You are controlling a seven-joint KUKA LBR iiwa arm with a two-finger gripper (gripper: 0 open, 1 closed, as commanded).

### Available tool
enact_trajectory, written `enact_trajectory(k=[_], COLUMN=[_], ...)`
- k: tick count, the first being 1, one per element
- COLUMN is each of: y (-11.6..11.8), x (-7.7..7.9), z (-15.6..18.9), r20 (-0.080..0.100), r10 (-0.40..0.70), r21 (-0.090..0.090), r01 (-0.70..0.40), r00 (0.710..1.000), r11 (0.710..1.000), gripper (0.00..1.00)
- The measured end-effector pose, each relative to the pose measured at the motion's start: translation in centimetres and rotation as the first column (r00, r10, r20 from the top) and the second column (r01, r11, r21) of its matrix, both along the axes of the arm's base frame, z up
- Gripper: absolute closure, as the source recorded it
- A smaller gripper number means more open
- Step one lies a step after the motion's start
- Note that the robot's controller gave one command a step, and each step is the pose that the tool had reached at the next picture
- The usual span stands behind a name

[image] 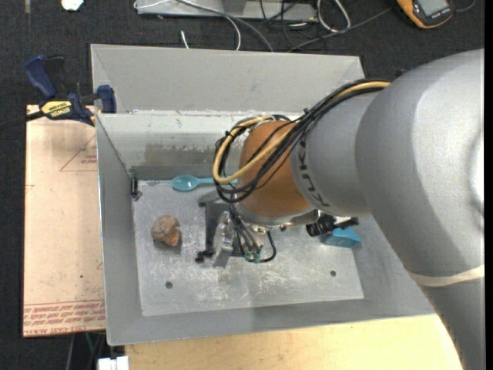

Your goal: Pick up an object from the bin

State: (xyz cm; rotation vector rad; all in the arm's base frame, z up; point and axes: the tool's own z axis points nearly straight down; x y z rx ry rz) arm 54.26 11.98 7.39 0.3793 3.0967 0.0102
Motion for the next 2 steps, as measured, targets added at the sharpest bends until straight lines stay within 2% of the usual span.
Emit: enact_trajectory(k=[2], y=[0.0], x=[-0.7], z=[15.2], r20=[-0.006], r10=[0.040], r21=[-0.001], r01=[-0.040], r00=[0.999], r11=[0.999], gripper=[1.00])
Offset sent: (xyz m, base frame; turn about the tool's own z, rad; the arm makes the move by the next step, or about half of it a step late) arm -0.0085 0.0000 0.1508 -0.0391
